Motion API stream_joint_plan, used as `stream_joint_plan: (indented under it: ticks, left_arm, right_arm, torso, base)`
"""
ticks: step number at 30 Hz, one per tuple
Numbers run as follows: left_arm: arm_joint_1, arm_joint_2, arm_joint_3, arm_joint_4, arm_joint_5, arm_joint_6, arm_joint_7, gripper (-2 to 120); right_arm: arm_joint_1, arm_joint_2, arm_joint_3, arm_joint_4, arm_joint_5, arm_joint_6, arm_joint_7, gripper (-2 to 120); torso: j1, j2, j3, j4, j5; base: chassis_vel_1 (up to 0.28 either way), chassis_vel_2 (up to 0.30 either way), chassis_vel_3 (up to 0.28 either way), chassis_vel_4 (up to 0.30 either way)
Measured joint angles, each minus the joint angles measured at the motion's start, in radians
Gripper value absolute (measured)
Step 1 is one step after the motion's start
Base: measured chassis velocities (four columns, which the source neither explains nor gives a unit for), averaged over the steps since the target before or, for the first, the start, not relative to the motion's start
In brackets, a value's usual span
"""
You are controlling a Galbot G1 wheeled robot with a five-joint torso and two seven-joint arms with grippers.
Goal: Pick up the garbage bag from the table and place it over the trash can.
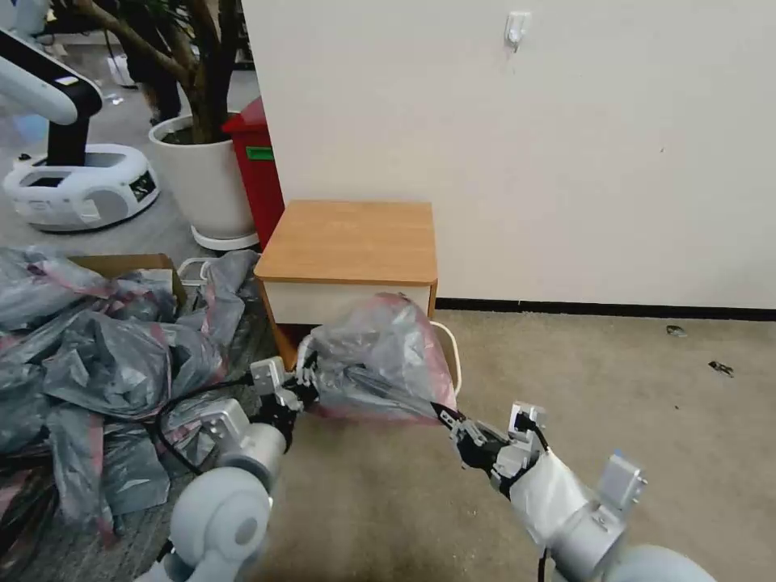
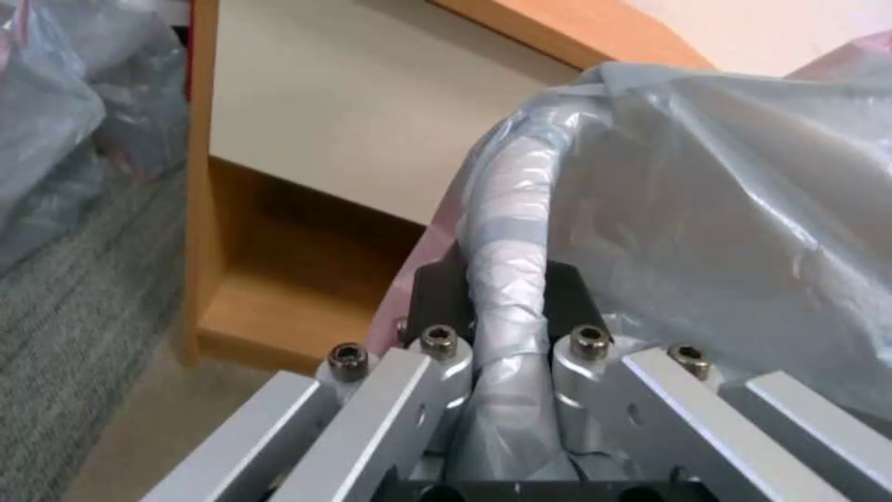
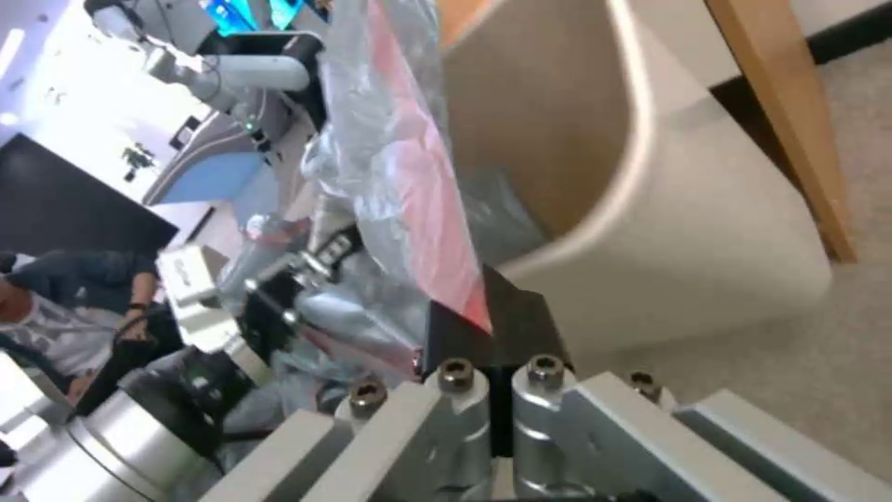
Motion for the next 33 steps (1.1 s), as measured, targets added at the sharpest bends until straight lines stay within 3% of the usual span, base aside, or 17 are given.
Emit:
stream_joint_plan:
  ticks: [5, 6, 9, 13, 18, 26, 31, 33]
  left_arm:
    - [0.002, 0.003, 0.001, -0.005, -0.001, 0.002, 0.000, 6]
    - [0.003, 0.003, 0.005, -0.005, -0.001, 0.002, 0.000, 6]
    - [0.001, 0.003, 0.008, -0.003, 0.000, 0.002, 0.001, 6]
    - [-0.026, 0.005, 0.014, 0.018, 0.004, 0.003, 0.002, 6]
    - [-0.029, 0.010, 0.013, 0.019, 0.009, 0.003, 0.002, 6]
    - [-0.017, 0.019, 0.013, 0.006, 0.012, 0.006, 0.001, 6]
    - [-0.010, 0.012, 0.022, 0.003, 0.010, 0.007, -0.003, 6]
    - [-0.009, 0.011, 0.023, 0.002, 0.010, 0.007, -0.003, 6]
  right_arm:
    - [0.000, 0.010, -0.006, 0.008, -0.005, -0.015, 0.005, 2]
    - [-0.002, 0.014, -0.008, 0.020, -0.010, -0.020, 0.005, 10]
    - [-0.012, 0.017, -0.005, 0.024, -0.025, -0.024, 0.005, 16]
    - [-0.027, 0.014, 0.037, 0.025, -0.177, -0.012, 0.021, 36]
    - [0.007, 0.008, 0.072, 0.025, -0.242, 0.012, 0.022, 50]
    - [0.221, 0.082, 0.006, -0.021, -0.230, 0.139, 0.029, 84]
    - [0.269, 0.136, -0.056, -0.105, -0.271, 0.207, -0.014, 99]
    - [0.271, 0.142, -0.066, -0.116, -0.284, 0.218, -0.021, 99]
  torso:
    - [0.000, 0.000, 0.000, 0.0001, 0.0000]
    - [0.000, 0.000, 0.000, 0.0002, -0.0002]
    - [0.000, 0.000, 0.000, 0.0001, 0.0000]
    - [0.000, 0.000, 0.000, -0.0001, -0.0001]
    - [0.000, 0.000, 0.000, -0.0001, -0.0001]
    - [0.000, 0.000, 0.000, 0.0002, 0.0001]
    - [0.000, 0.000, 0.000, 0.0001, -0.0001]
    - [0.000, 0.000, 0.000, 0.0001, -0.0002]
  base:
    - [0.000, 0.000, 0.000, 0.000]
    - [0.000, 0.000, 0.000, 0.000]
    - [0.000, 0.000, 0.000, 0.000]
    - [0.000, 0.000, 0.000, 0.000]
    - [0.000, 0.000, 0.000, 0.000]
    - [0.000, 0.000, 0.000, 0.000]
    - [0.000, 0.000, 0.000, 0.000]
    - [0.000, 0.000, 0.000, 0.000]
